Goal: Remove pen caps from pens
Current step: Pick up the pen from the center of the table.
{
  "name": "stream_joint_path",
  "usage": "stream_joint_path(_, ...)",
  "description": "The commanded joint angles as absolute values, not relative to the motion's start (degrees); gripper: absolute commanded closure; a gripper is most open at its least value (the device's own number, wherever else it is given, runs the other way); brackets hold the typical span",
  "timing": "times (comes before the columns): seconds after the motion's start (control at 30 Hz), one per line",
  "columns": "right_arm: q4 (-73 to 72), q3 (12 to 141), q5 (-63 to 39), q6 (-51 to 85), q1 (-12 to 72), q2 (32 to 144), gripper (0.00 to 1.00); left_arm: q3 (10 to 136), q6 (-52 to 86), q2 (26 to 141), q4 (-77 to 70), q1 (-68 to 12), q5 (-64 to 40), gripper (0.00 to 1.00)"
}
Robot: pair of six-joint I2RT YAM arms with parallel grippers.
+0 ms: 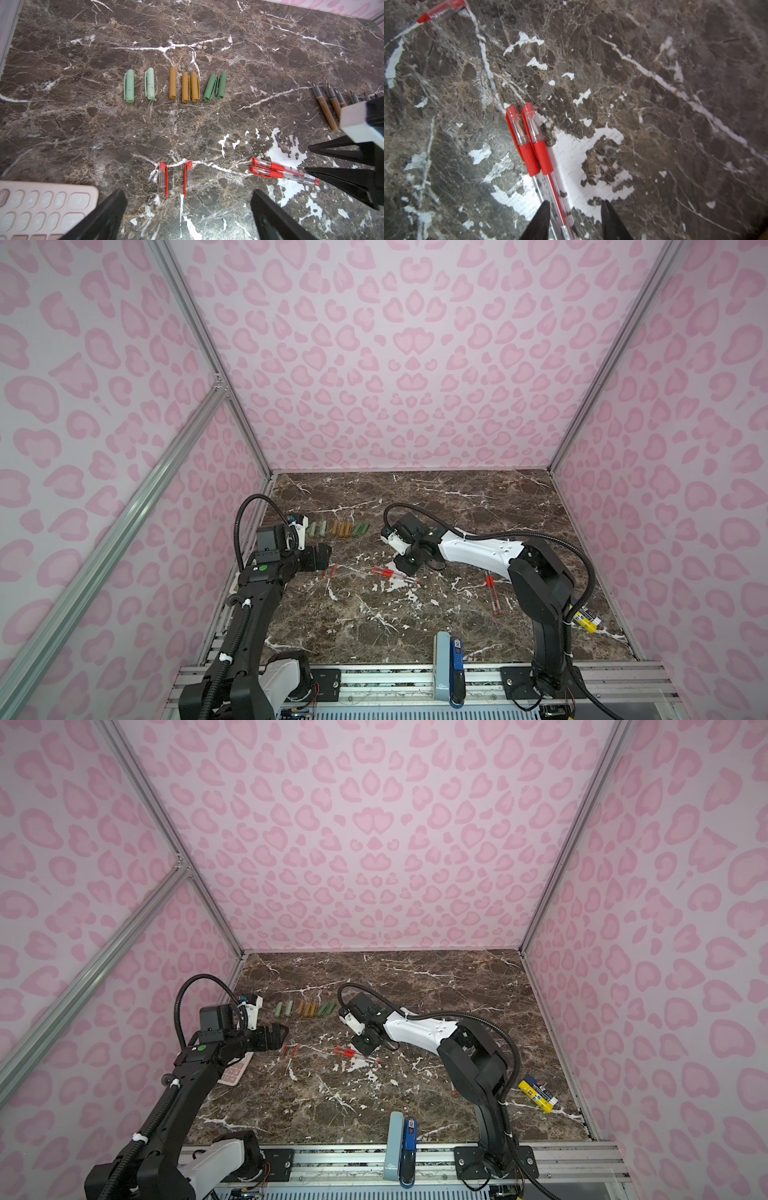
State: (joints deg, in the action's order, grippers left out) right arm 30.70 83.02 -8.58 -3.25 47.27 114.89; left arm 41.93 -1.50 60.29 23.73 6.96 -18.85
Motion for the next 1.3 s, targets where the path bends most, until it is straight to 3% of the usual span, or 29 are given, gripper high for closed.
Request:
stream_joint_path(0.0,33.29,83.68,-8.61,-6.21,47.64,116.82,0.59,41.88,-1.41,59.81,22.38,7.14,-19.6,0.03)
stream_joint_path(0.53,31.47,82.28,-9.74,-5.17,47.57,119.39,0.65,40.93,-1.49,59.83,21.46,7.73,-20.68,0.03)
stream_joint_path(0.83,30.86,81.89,-9.15,-5.24,46.65,120.34,0.88,41.23,-1.27,59.77,21.55,8.0,-20.75,0.03)
stream_joint_path(1.1,31.24,81.21,-6.26,-5.87,44.78,117.85,0.98,41.74,-0.56,59.7,21.78,8.09,-21.5,0.03)
stream_joint_path(1.27,24.7,76.35,-8.23,-1.4,43.3,110.31,1.0,43.68,0.19,59.66,22.8,8.18,-26.8,0.04)
